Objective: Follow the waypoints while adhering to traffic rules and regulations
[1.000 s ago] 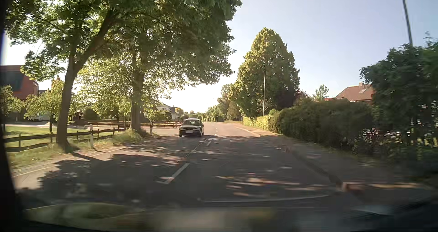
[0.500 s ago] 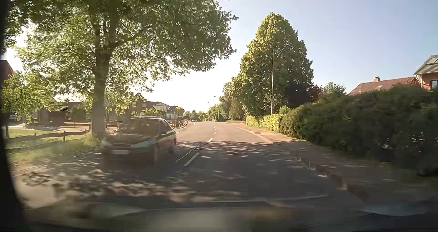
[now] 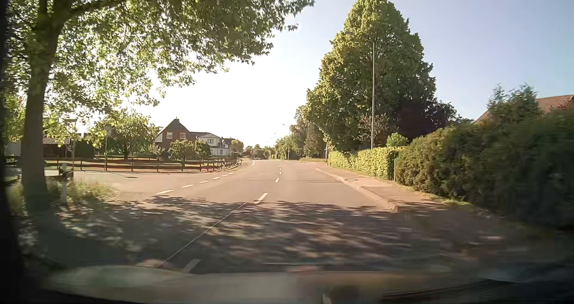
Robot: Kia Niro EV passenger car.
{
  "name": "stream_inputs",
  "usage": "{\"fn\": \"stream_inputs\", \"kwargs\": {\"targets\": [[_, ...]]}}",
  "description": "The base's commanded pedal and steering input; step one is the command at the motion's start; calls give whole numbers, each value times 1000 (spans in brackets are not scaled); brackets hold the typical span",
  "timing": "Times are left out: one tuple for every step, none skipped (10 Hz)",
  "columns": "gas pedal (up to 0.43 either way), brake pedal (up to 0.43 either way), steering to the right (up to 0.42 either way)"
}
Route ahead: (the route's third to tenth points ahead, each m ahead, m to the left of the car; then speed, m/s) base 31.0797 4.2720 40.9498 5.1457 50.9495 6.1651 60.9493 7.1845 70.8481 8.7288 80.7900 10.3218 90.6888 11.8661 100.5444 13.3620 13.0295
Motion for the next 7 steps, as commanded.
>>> {"fn": "stream_inputs", "kwargs": {"targets": [[98,6,-4],[110,6,-5],[110,6,-5],[110,6,-5],[110,6,-5],[110,6,-6],[110,6,-6]]}}
